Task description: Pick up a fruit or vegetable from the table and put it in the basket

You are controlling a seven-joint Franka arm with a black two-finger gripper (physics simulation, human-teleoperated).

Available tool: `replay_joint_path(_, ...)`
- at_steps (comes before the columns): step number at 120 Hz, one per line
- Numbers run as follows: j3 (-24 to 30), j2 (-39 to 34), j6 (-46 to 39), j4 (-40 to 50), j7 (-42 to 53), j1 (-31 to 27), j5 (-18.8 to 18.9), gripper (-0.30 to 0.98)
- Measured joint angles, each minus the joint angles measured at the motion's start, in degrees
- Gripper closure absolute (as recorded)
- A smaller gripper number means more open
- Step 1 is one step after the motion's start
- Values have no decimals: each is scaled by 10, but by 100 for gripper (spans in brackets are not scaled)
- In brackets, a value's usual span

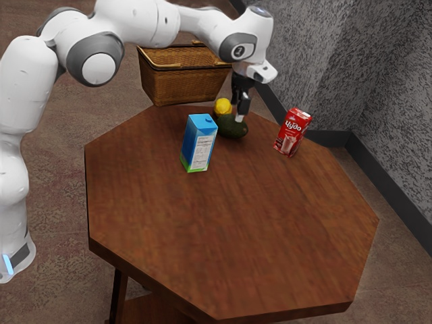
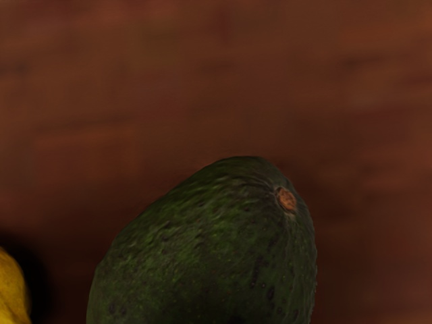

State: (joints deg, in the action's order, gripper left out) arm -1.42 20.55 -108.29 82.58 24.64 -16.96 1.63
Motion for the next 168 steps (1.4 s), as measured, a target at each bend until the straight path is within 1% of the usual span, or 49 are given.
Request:
replay_joint_path(59,-1,2,-42,31,38,-10,-2,0)
replay_joint_path(131,4,43,-59,31,57,-10,-5,1)
replay_joint_path(141,4,48,-61,31,59,-10,-8,6)
replay_joint_path(153,5,43,-61,31,59,-9,-8,27)
replay_joint_path(168,7,-7,-50,31,55,-8,0,43)
